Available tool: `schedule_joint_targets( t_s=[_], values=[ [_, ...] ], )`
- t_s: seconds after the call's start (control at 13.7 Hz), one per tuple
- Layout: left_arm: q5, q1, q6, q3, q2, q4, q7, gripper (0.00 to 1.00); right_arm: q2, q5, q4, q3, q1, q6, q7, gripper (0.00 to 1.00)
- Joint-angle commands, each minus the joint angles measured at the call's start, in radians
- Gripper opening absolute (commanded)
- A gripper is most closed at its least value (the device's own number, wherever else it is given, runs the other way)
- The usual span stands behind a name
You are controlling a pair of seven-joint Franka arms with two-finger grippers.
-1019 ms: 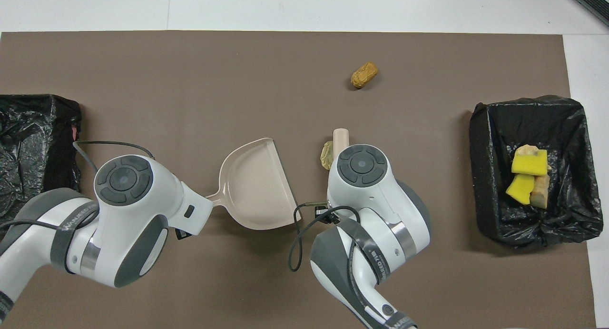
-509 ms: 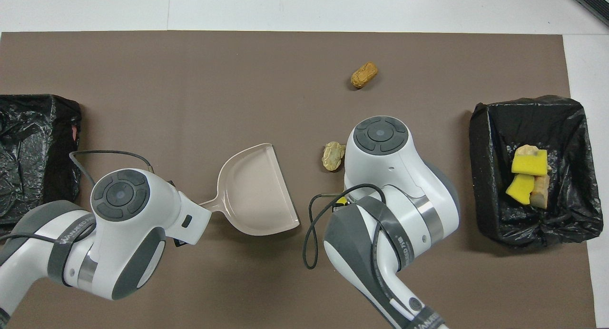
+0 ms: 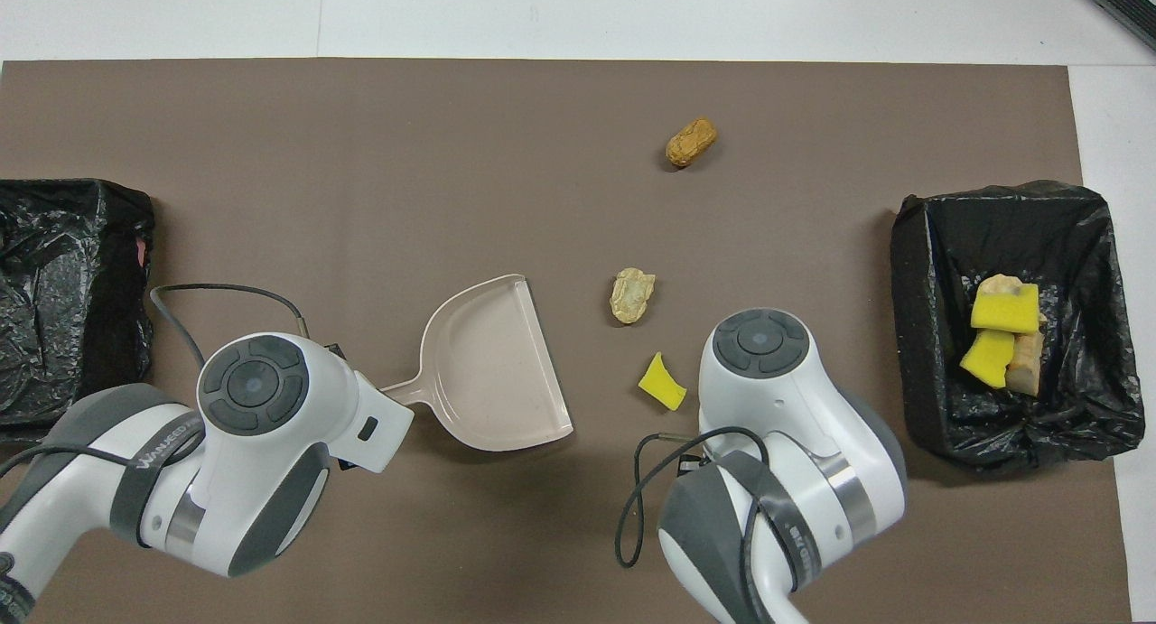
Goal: Sweep and dump trash in bin
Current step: 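Sweep the bread crust toward the dustpan with the right gripper, then sweep the yellow sponge piece into the dustpan with the right gripper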
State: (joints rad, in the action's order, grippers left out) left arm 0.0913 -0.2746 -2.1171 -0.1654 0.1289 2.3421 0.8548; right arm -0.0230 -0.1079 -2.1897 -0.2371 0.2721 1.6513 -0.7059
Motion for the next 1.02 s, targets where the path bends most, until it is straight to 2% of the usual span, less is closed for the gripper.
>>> schedule_joint_targets(
  t_s=[0.0, 0.15, 0.29, 0.58, 0.73, 0.95],
  values=[
    [0.022, -0.026, -0.023, 0.014, 0.029, 0.04, 0.001, 0.0, -0.083, -0.065, -0.134, -0.007, 0.086, 0.12, -0.104, 0.0],
    [0.022, -0.031, -0.024, 0.014, 0.034, 0.048, 0.0, 0.0, -0.013, -0.07, -0.124, -0.008, 0.105, 0.201, -0.101, 0.0],
    [0.022, -0.031, -0.018, 0.014, 0.035, 0.049, 0.0, 0.0, 0.085, -0.068, -0.058, -0.008, 0.108, 0.284, -0.096, 0.0],
    [0.022, -0.031, -0.017, 0.014, 0.035, 0.049, -0.007, 0.0, 0.288, -0.101, 0.2, -0.022, 0.168, 0.332, -0.092, 0.0],
    [0.022, -0.031, -0.015, 0.014, 0.035, 0.049, -0.008, 0.0, 0.318, -0.137, 0.24, -0.025, 0.206, 0.387, -0.081, 0.0],
    [0.022, -0.031, -0.015, 0.014, 0.035, 0.048, -0.01, 0.0, 0.321, -0.206, 0.335, -0.024, 0.271, 0.343, -0.069, 0.0]
  ],
)
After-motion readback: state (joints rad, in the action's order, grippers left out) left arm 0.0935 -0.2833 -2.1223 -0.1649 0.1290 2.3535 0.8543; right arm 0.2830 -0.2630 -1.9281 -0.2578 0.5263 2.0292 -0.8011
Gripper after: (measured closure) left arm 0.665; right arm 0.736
